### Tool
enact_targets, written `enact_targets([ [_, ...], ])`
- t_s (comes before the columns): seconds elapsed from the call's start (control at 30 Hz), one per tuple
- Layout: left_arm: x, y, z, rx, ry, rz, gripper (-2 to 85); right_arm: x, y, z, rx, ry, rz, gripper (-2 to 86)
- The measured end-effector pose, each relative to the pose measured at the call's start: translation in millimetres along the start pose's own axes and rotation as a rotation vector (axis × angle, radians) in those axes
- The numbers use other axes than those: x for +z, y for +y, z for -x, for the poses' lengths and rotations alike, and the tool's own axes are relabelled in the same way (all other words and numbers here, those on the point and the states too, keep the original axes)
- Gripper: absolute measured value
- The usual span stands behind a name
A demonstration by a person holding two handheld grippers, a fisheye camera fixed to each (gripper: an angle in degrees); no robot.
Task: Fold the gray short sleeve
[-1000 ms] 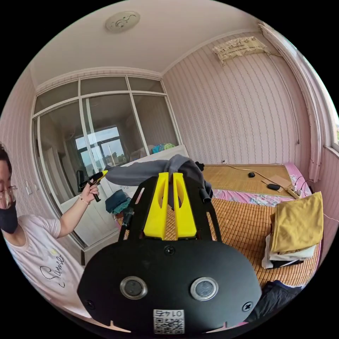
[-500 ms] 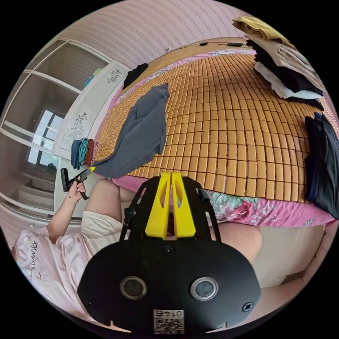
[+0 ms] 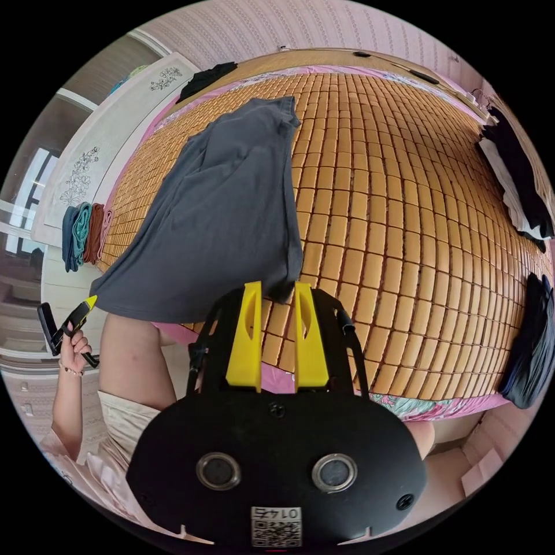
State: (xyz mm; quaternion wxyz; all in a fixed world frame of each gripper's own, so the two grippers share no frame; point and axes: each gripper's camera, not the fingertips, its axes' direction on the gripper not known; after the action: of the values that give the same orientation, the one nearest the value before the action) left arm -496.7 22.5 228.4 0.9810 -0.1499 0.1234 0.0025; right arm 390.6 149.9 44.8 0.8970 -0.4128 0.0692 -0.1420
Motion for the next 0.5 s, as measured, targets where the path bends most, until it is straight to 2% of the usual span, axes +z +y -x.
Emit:
enact_targets([
  [0.2,-16.6,3.2,16.6,-0.018,0.018,-0.010,-0.6,-25.6,10.1,-35.0,-0.005,-0.124,-0.062,1.7],
  [0.4,-28.7,10.7,27.8,-0.041,0.025,0.001,-0.6,-33.3,25.1,-50.6,-0.049,-0.113,-0.040,1.5],
  [0.5,-36.4,13.9,29.6,-0.047,0.026,0.001,-0.6,-35.4,30.4,-56.9,0.013,-0.086,-0.072,3.6],
])
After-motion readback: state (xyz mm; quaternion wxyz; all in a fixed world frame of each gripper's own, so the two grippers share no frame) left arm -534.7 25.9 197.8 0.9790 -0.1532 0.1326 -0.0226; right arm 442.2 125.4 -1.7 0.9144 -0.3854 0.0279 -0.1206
